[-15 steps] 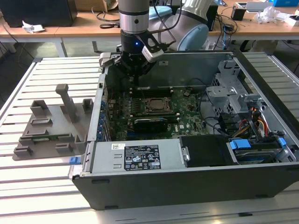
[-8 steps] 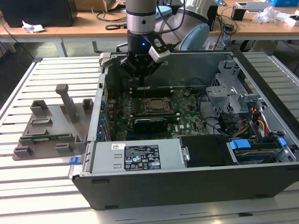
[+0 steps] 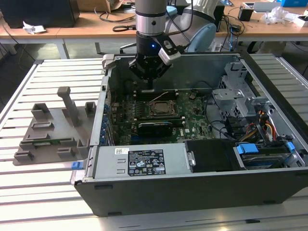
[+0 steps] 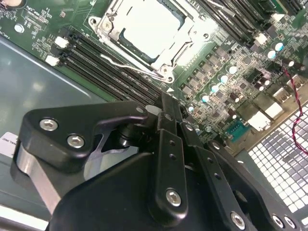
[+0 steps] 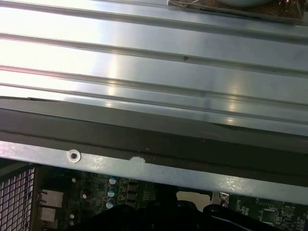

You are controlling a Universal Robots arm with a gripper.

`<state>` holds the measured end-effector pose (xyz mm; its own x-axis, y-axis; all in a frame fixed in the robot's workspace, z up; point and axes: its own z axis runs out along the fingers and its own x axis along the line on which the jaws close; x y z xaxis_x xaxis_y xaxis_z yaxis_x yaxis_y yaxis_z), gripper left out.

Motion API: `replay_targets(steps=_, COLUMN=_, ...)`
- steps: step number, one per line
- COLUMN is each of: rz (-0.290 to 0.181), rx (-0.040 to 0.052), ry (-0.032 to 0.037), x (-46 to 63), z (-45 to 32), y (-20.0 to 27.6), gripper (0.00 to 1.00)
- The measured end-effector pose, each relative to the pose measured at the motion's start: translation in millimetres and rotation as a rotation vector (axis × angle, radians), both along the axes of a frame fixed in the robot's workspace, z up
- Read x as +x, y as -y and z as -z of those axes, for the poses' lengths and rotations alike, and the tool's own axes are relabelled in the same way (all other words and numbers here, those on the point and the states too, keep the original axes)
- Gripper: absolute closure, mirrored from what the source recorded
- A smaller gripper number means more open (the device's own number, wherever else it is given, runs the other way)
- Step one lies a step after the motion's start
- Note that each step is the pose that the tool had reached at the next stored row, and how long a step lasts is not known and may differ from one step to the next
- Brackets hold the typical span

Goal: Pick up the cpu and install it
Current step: 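Install the first cpu locking lever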

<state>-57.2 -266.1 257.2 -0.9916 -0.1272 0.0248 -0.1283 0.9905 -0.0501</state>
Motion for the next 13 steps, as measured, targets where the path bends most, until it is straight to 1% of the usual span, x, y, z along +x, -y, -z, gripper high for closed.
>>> replay_targets(steps=2, rz=0.0, rx=0.0001, ry=0.0, x=0.1, z=0.0, y=0.0, gripper=0.89)
replay_targets(steps=3, rz=0.0, rx=0.0044, ry=0.0, x=0.2, z=0.2, y=0.5, gripper=0.89)
replay_targets(steps=4, rz=0.002, rx=0.005, ry=0.0002, x=0.1, z=0.6, y=1.4, gripper=0.89)
replay_targets(steps=7, rz=0.016, rx=0.0051, ry=0.0001, x=0.1, z=2.7, y=4.5, gripper=0.89)
replay_targets(steps=9, rz=0.032, rx=0.0051, ry=0.0, x=0.1, z=5.1, y=5.4, gripper=0.89)
replay_targets(steps=10, rz=0.043, rx=0.0082, ry=-0.0002, x=0.0, z=6.0, y=5.5, gripper=0.89)
replay_targets(steps=11, rz=0.047, rx=0.0204, ry=-0.0004, x=0.0, z=6.3, y=5.5, gripper=0.89)
replay_targets(steps=12, rz=0.048, rx=0.0297, ry=-0.0005, x=0.1, z=6.5, y=5.4, gripper=0.89)
replay_targets(steps=13, rz=0.049, rx=0.0336, ry=-0.0004, x=0.1, z=6.9, y=5.6, gripper=0.89)
